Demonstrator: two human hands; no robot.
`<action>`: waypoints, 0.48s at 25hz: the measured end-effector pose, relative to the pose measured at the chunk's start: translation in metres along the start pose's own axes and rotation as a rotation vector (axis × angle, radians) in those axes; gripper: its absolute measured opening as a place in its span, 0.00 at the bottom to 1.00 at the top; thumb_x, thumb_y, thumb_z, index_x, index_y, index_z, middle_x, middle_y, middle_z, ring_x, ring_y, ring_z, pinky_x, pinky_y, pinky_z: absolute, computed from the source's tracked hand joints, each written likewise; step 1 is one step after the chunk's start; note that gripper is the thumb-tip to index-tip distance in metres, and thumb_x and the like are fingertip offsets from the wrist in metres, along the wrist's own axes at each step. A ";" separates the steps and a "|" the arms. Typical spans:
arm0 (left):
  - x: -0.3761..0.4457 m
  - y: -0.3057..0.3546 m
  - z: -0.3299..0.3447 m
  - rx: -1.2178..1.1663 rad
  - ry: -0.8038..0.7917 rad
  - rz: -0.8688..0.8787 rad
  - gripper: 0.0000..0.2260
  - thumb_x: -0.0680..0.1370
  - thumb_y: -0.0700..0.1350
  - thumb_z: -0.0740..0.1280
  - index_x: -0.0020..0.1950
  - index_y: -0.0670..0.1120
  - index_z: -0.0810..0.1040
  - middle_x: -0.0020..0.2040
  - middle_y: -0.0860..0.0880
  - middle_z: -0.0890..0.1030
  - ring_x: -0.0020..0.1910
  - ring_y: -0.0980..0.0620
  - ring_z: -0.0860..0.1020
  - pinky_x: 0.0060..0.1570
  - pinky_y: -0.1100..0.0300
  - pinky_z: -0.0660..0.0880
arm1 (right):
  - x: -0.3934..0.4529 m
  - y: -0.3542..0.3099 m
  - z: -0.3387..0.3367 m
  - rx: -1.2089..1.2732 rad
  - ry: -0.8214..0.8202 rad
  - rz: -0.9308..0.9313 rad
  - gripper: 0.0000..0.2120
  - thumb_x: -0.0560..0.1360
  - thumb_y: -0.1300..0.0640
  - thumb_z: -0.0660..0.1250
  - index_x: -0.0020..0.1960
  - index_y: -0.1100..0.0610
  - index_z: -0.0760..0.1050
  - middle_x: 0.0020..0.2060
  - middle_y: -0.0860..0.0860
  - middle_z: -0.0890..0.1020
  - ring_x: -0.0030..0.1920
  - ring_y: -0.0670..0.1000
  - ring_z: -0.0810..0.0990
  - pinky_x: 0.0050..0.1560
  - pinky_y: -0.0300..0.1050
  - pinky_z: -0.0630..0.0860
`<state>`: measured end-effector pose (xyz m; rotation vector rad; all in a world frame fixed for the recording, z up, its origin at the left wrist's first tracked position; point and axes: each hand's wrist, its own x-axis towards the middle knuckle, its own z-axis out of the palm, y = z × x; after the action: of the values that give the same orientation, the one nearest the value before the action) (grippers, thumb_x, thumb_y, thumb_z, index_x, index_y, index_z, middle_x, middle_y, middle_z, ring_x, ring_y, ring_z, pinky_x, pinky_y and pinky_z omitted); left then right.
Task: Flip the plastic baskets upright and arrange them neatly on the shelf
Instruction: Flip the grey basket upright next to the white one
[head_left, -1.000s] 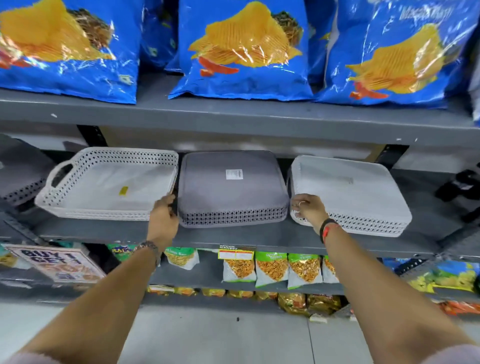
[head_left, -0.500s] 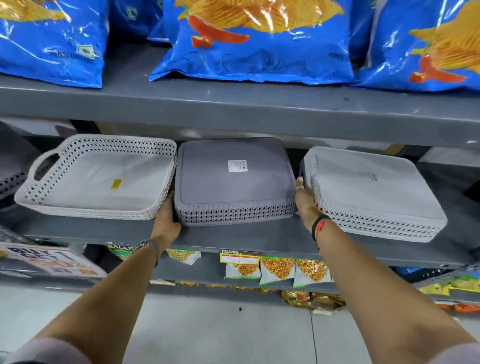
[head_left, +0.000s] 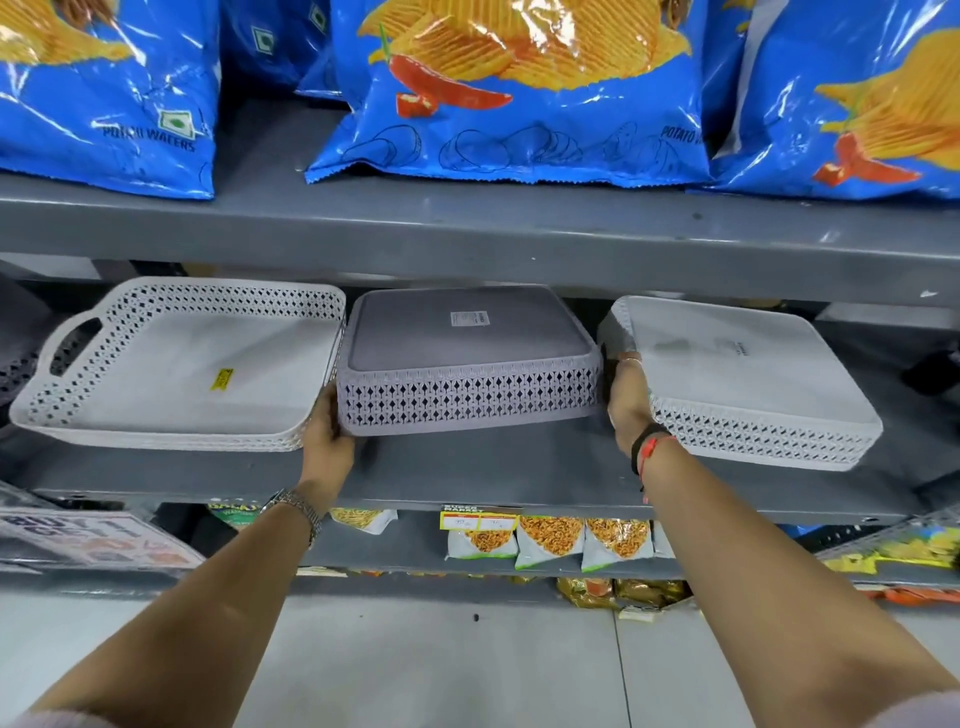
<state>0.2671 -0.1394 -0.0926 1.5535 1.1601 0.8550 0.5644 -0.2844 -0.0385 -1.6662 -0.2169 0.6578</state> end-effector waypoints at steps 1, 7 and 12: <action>-0.002 0.005 0.002 -0.032 0.019 0.002 0.26 0.74 0.25 0.58 0.70 0.42 0.65 0.66 0.42 0.74 0.65 0.46 0.72 0.70 0.49 0.66 | 0.003 0.001 -0.006 0.048 0.043 0.001 0.13 0.72 0.50 0.52 0.43 0.50 0.74 0.45 0.52 0.79 0.52 0.55 0.75 0.55 0.46 0.72; 0.003 0.030 0.003 -0.056 0.194 -0.065 0.18 0.77 0.31 0.57 0.66 0.43 0.70 0.60 0.42 0.78 0.59 0.43 0.77 0.65 0.49 0.72 | -0.026 -0.029 -0.031 0.077 0.031 -0.160 0.23 0.69 0.78 0.50 0.54 0.65 0.77 0.28 0.41 0.82 0.28 0.34 0.78 0.31 0.25 0.74; 0.012 0.061 0.000 -0.075 0.296 0.038 0.09 0.78 0.36 0.58 0.52 0.44 0.76 0.47 0.45 0.79 0.49 0.50 0.75 0.54 0.57 0.73 | -0.029 -0.046 -0.036 0.008 -0.060 -0.256 0.22 0.69 0.79 0.61 0.57 0.62 0.77 0.48 0.49 0.81 0.51 0.43 0.81 0.48 0.35 0.78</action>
<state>0.2868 -0.1319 -0.0338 1.4235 1.2941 1.1708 0.5699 -0.3192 0.0163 -1.5788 -0.4612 0.5145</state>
